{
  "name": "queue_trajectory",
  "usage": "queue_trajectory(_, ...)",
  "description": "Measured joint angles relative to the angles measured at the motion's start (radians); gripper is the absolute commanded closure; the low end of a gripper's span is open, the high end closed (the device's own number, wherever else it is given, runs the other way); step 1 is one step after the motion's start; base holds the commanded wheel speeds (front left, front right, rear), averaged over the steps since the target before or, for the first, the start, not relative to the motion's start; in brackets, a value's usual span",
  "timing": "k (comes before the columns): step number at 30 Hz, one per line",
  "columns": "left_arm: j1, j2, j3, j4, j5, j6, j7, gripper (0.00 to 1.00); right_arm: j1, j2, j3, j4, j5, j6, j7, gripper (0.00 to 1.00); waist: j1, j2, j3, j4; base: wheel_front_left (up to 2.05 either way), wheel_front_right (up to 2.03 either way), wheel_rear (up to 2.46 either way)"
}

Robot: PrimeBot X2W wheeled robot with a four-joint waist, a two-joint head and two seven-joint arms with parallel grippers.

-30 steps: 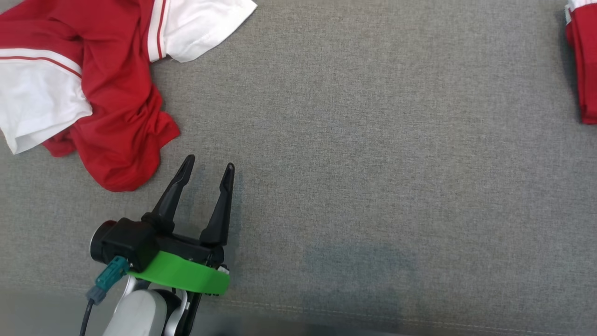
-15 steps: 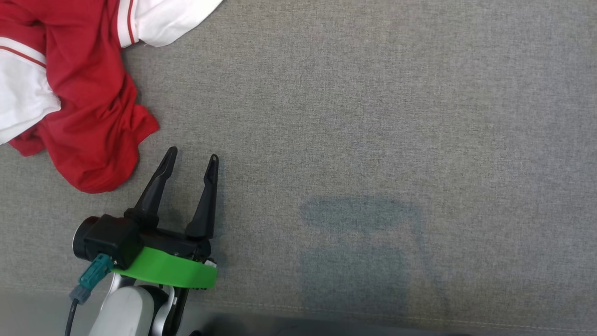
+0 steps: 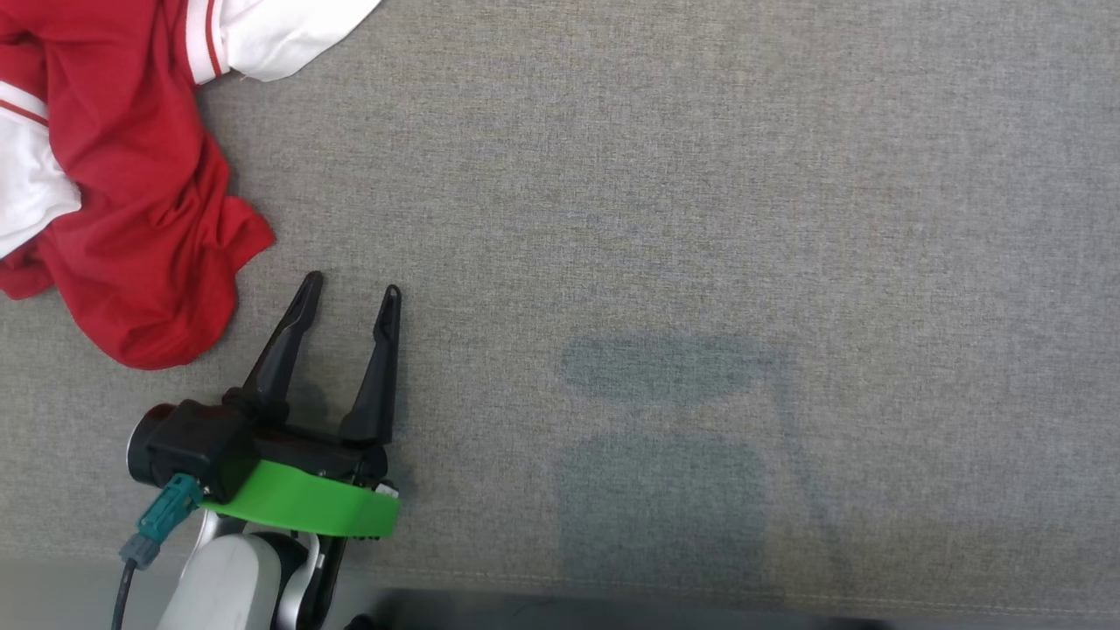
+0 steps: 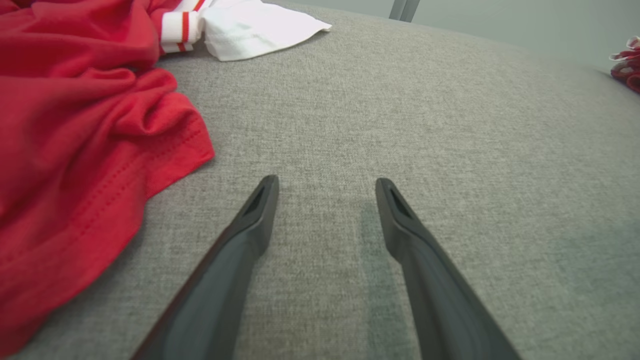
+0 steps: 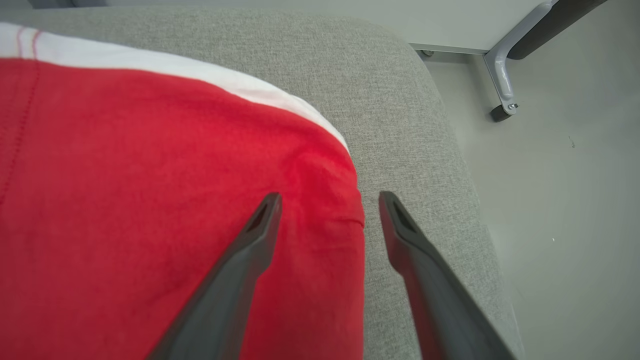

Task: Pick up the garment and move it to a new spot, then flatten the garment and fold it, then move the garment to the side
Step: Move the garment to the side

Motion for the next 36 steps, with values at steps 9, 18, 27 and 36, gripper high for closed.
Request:
queue_trajectory(9,0.0,0.003,0.015,0.017,0.0,0.008,-0.001,0.0,-0.002,0.043,0.013,0.043,-0.052,-0.007,-0.122,0.0,0.0,0.0,-0.027,-0.023,0.0,0.0,0.0)
queue_trajectory(18,-0.026,0.002,0.031,0.069,-0.002,0.007,-0.005,0.0,-0.039,0.137,0.011,-0.05,-0.123,-0.006,-0.404,0.0,0.0,0.0,-0.11,-0.053,0.0,0.0,0.0)
queue_trajectory(27,-0.033,-0.003,0.044,0.137,-0.014,0.005,-0.01,0.0,0.052,0.243,0.021,-0.128,-0.141,-0.008,-0.59,0.0,-0.0001,0.0,-0.213,-0.079,0.0,0.0,0.0)
queue_trajectory(36,0.005,-0.014,0.059,0.216,-0.039,0.005,-0.01,0.0,0.276,0.382,0.072,-0.155,-0.15,-0.023,-0.634,0.0,-0.0001,0.0,-0.34,-0.093,0.0,0.0,0.0)
